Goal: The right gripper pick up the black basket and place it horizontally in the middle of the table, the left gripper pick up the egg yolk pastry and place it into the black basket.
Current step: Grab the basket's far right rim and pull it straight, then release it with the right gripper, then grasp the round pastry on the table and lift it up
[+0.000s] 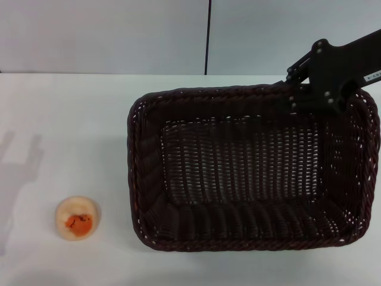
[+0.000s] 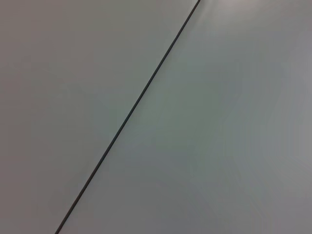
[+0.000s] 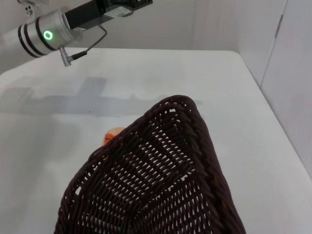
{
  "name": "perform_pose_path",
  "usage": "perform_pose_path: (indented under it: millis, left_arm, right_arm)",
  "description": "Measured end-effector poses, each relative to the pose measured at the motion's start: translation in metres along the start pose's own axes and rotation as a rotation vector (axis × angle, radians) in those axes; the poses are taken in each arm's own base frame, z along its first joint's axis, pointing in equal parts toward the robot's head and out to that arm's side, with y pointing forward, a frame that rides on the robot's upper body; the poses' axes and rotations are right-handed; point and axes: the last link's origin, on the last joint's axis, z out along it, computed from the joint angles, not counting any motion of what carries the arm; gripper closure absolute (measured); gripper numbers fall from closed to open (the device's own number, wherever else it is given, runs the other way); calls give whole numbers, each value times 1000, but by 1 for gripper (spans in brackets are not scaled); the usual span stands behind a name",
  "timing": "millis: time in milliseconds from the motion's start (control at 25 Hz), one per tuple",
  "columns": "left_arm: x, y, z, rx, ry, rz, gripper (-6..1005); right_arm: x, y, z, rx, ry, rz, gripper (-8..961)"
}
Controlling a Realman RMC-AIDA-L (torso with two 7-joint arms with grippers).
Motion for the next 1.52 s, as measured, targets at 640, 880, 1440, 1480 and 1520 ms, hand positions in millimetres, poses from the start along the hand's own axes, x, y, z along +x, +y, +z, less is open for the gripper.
perform_pose_path:
  millis: [640, 880, 1440, 1480, 1520]
  left_arm:
    - [-4, 2, -1, -6, -29, -36, 351]
    - [-10, 2, -2, -4, -66, -44, 353]
    - [-20, 10, -5, -47, -133, -79, 353]
    - [-21, 11, -5, -52, -144, -79, 353]
    - [-22, 11, -6, -59, -157, -76, 353]
  right_arm:
    - [11, -2, 9, 26, -16, -80, 766]
    - [16, -5, 10, 58, -3, -117, 766]
    - [-28, -33, 0, 214, -45, -361, 683]
    - [-36, -35, -2, 230, -60, -385, 683]
    - [-42, -37, -4, 244, -76, -402, 683]
